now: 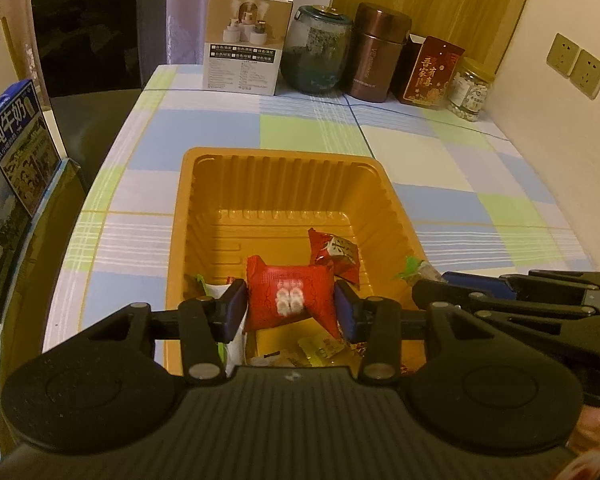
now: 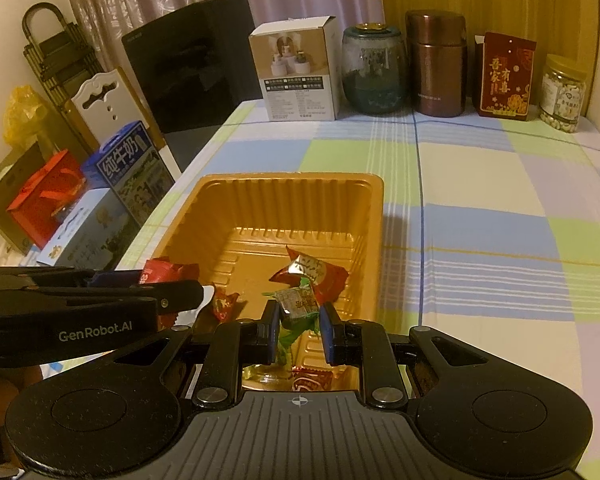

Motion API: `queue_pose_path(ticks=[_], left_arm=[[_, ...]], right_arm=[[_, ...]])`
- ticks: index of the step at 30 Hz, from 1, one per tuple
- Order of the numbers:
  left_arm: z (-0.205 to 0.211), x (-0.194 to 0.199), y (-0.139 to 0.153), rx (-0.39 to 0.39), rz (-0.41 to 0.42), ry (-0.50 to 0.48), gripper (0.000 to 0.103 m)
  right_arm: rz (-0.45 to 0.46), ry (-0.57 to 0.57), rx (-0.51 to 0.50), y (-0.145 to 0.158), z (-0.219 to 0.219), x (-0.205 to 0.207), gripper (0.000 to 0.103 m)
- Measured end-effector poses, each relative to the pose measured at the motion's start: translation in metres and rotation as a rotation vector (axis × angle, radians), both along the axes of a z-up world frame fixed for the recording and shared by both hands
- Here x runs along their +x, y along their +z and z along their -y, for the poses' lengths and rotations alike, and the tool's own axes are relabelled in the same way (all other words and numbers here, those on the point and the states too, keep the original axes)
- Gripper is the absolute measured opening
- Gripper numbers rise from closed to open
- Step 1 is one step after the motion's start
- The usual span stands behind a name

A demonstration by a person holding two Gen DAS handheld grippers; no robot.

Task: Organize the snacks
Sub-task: 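Open both tools over the orange tray to drop the candies inside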

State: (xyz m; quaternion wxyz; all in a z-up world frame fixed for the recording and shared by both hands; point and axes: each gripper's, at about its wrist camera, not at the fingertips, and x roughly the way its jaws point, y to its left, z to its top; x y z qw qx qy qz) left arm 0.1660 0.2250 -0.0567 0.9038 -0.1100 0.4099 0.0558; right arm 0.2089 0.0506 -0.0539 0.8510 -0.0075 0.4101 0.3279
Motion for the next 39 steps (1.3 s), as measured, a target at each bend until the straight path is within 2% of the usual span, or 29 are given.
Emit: queue_pose_path(ticks=[2,14,19,21,22,25,32,39], left_arm=[[0.000,-0.001,0.001,0.008,0.003,0.000,0.056],[-0.008,-0.020,0.011,0.035,0.019,0.040,0.057],[-0.013,-0.032,0.017,0.044,0.033,0.065,0.060],[-0.015,-0.038,0.020,0.041,0.039,0.076,0.064],[-0.016,-0.040,0.021,0.040,0.042,0.080,0.065],[-0.017,-0.050,0.025,0.031,0.055,0.094,0.068],[-0.004,-0.078,0.037,0.027,0.084,0.109,0.090],[0.018,-0.119,0.055,0.010,0.102,0.121,0.100]], right_arm=[[0.001,0.000,0.001,0.001,0.000,-0.001,0.022],[-0.008,0.013,0.038,0.006,0.000,-0.001,0.022],[-0.001,0.027,0.105,0.011,0.000,0.001,0.026],[0.016,0.011,0.116,0.014,0.004,0.000,0.046],[0.020,0.004,0.123,0.016,0.006,0.000,0.049],[0.019,-0.018,0.121,0.019,0.016,-0.001,0.049],[-0.030,-0.102,0.119,0.021,0.051,-0.022,0.049],[-0.048,-0.119,0.099,0.034,0.078,-0.060,0.052]])
